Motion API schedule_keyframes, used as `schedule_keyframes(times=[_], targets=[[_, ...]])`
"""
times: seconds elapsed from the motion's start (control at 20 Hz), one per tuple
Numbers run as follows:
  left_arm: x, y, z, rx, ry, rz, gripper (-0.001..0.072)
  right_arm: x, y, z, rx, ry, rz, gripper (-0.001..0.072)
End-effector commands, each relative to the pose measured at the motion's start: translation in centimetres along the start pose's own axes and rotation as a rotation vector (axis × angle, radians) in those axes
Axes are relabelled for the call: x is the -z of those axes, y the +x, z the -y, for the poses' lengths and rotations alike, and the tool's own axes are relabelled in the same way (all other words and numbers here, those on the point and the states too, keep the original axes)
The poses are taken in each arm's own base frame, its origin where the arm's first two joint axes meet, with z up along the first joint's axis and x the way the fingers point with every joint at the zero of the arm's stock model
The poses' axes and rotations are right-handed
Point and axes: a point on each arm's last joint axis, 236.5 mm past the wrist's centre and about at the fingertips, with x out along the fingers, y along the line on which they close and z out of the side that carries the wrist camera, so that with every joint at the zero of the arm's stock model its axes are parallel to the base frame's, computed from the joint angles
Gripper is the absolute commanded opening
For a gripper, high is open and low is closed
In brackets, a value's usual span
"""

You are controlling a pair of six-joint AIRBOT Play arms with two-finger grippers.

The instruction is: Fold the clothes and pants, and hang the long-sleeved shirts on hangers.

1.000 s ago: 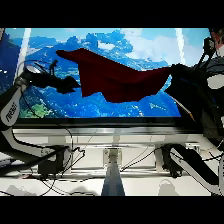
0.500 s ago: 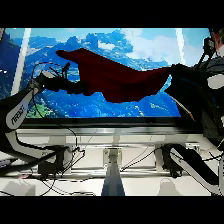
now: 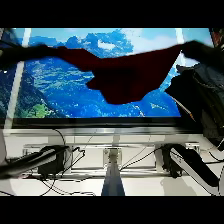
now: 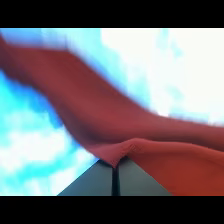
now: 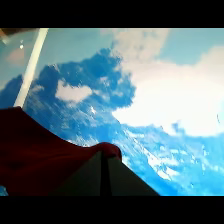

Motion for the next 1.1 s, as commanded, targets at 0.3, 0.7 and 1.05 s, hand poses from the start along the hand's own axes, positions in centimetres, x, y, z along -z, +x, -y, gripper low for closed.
schedule_keyframes(times=[0.3,0.7,1.05], targets=[[-16.0,-35.2,15.7,-0.299,0.435,1.009,0.0021,-13.7,-25.4,-15.4,-0.169,-0.271,0.576,0.0009],[-12.3,-34.8,15.6,-0.325,0.382,0.865,0.002,-13.6,-29.7,-16.2,-0.121,-0.334,0.658,0.0008],[-1.5,-8.1,1.3,-0.186,0.176,-0.03,0.002,-7.0,-5.5,-7.2,-0.16,-0.112,0.015,0.0009]])
